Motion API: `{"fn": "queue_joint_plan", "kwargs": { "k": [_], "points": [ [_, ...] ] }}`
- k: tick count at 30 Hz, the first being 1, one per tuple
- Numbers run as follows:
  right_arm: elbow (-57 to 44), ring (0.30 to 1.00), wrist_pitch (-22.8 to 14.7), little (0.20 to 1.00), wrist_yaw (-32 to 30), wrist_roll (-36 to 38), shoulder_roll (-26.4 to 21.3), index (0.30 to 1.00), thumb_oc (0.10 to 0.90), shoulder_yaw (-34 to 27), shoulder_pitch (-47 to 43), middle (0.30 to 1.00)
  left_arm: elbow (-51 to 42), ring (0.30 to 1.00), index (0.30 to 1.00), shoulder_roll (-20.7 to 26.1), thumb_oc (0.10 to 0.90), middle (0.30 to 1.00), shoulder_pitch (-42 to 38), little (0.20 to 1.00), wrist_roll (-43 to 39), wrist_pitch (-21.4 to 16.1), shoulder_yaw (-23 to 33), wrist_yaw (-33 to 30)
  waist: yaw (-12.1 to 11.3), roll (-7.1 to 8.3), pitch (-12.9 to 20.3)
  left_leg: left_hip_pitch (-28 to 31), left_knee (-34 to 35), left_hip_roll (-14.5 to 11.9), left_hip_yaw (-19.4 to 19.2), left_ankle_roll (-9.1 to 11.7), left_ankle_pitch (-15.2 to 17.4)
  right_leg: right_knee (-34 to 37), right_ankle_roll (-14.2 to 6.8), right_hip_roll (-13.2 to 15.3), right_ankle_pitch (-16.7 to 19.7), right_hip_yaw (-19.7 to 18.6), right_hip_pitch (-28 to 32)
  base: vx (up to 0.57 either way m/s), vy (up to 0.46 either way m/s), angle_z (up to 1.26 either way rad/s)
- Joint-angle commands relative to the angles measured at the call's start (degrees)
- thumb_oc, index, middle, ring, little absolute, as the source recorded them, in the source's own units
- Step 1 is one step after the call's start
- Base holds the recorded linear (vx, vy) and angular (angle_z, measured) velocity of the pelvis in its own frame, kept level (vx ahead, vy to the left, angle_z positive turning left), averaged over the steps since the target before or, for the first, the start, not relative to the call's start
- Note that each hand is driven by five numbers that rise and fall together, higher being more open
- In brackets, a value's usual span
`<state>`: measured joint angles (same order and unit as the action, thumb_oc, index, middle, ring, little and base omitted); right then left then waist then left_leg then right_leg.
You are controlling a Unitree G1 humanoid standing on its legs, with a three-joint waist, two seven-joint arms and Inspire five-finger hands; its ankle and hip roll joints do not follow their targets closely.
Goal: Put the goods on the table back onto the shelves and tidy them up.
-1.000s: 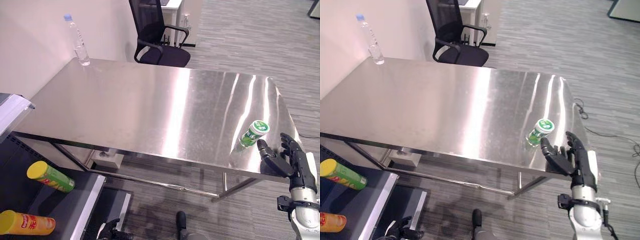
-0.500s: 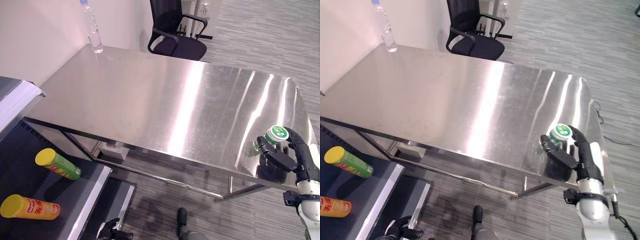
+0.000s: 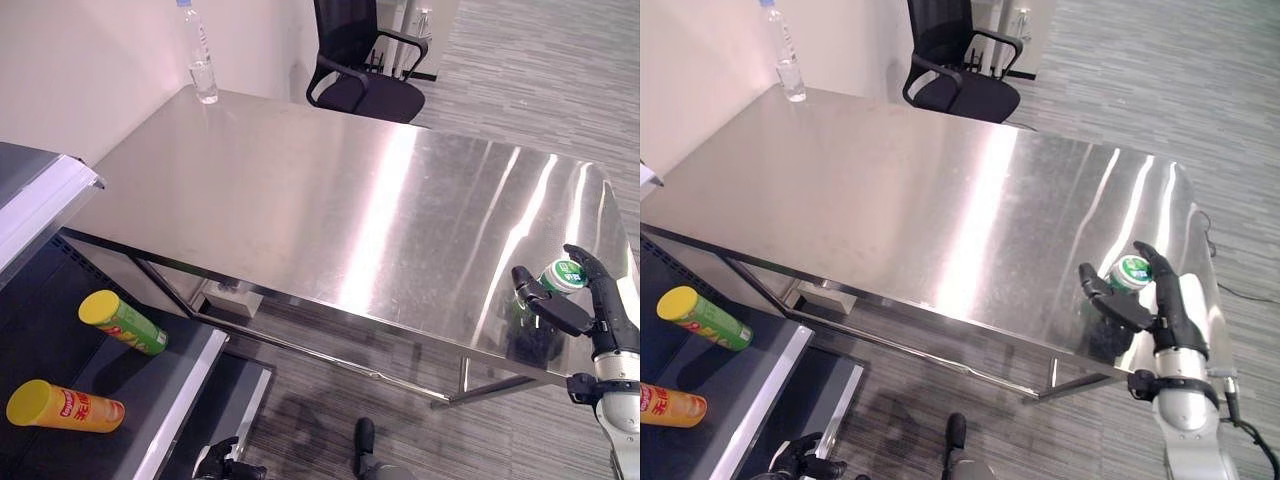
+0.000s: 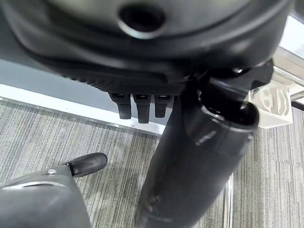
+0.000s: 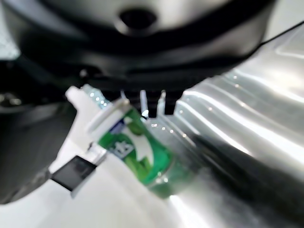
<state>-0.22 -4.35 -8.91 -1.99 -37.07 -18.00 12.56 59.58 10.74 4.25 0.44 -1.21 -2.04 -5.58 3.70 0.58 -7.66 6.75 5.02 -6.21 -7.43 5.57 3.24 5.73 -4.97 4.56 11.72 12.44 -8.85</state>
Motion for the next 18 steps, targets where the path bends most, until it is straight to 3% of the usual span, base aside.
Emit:
{"fn": "queue_joint_plan", "kwargs": {
  "k": [1,18],
  "points": [
    [-0.8,0.9,-2.3,0.9,-2.5,-1.6,-4.1,0.9,0.8,-5.0,-3.3,0.9,0.4,0.9,0.9,5.3,0.8,0.9,-2.4,0.9,1.2,-2.1,-0.5,-0.7,-0.8,2.57,0.4,-4.0,-1.1,-1.7,-0.8,1.6,-1.4,-2.9,-7.6,3.6,-13.7,-0.5,8.9,0.0,0.0,0.0],
    [2.7,0.9,0.8,0.9,-3.5,-6.7,-4.0,0.9,0.8,-6.0,-1.0,0.9,-0.1,0.9,0.9,5.3,0.8,0.9,-2.7,0.9,1.5,-1.8,-0.2,-1.2,-0.4,2.68,0.0,-4.1,-1.3,-1.7,-0.7,1.5,-1.3,-3.0,-7.7,3.6,-13.7,-0.5,8.7,0.0,0.0,0.0]
  ]
}}
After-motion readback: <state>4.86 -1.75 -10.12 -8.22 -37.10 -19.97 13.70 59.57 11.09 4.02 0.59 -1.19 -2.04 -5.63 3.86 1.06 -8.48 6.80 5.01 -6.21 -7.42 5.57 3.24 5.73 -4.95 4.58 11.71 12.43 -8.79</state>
